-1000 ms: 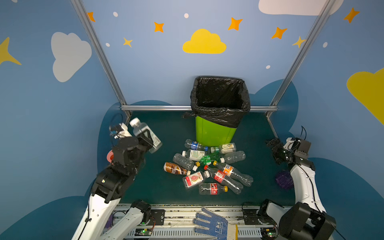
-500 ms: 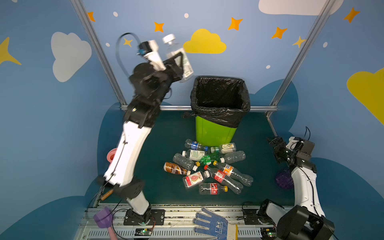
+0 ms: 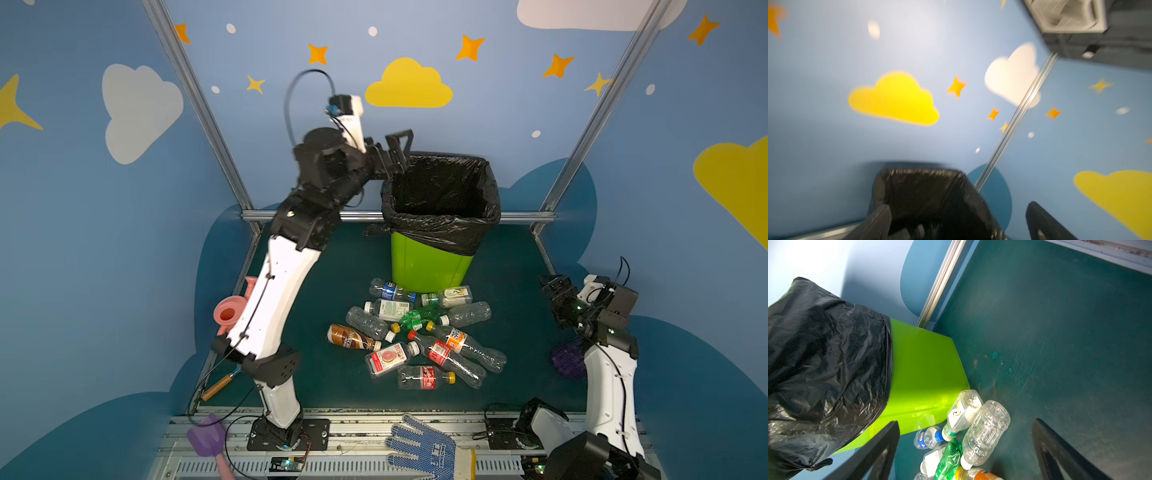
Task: Throw the plastic bottles in the bin
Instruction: 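Swing the white-cap bottle over the bin with the left gripper and release, then lower the left arm back while the right gripper grasps a clear ridged bottle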
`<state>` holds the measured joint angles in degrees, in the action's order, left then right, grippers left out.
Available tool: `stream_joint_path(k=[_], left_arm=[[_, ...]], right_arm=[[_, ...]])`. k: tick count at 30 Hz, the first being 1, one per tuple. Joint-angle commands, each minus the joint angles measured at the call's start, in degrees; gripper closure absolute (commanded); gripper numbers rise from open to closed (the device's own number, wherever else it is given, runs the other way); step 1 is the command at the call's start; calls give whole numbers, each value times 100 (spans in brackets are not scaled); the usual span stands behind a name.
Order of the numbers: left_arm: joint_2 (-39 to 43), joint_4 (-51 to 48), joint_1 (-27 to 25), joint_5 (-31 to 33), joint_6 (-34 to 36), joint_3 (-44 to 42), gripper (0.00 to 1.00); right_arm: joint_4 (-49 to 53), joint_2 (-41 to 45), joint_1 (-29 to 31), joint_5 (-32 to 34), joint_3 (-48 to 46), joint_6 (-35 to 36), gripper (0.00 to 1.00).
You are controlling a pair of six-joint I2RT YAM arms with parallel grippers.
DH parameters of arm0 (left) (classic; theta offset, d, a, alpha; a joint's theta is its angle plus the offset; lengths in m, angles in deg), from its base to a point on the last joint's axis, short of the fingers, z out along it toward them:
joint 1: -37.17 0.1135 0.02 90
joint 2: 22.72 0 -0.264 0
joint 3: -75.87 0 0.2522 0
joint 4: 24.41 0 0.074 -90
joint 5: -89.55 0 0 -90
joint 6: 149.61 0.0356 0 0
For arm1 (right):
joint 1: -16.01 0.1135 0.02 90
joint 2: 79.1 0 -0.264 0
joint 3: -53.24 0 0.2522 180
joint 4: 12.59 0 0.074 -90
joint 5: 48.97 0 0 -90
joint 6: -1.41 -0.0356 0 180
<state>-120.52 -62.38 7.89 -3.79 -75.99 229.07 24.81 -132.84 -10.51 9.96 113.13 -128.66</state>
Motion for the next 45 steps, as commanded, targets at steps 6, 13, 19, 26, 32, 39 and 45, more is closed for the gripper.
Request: stream_joint_path(k=[6,13,19,26,32,39,45], left_arm=[[1821,1113,182,743,522,-3461,0],[3135,1232,992,825,-149,-6518,0],[3727,958,1217,953,-511,-8292,0],[4185,765,1411,1178,-950,-9473,0],[4347,634,1528,1219,-1347,-9850,0],[4662,535,1675,1308,-1612,-10142,0],[4904,430,1818,1294,-1701,-10363,0]], right_arm=[[162,245,152,-254,-514,-354,4],[0,47,867,27,-856,-499,4],[-273,-281,1803,506,-1106,-966,4],[-742,-828,2480,760,-1211,-1352,9],[-909,-1370,2867,929,-1142,-1391,10],[-1053,-1859,2982,1073,-1027,-1336,12],[-1247,-2261,3055,1132,-904,-1369,14]])
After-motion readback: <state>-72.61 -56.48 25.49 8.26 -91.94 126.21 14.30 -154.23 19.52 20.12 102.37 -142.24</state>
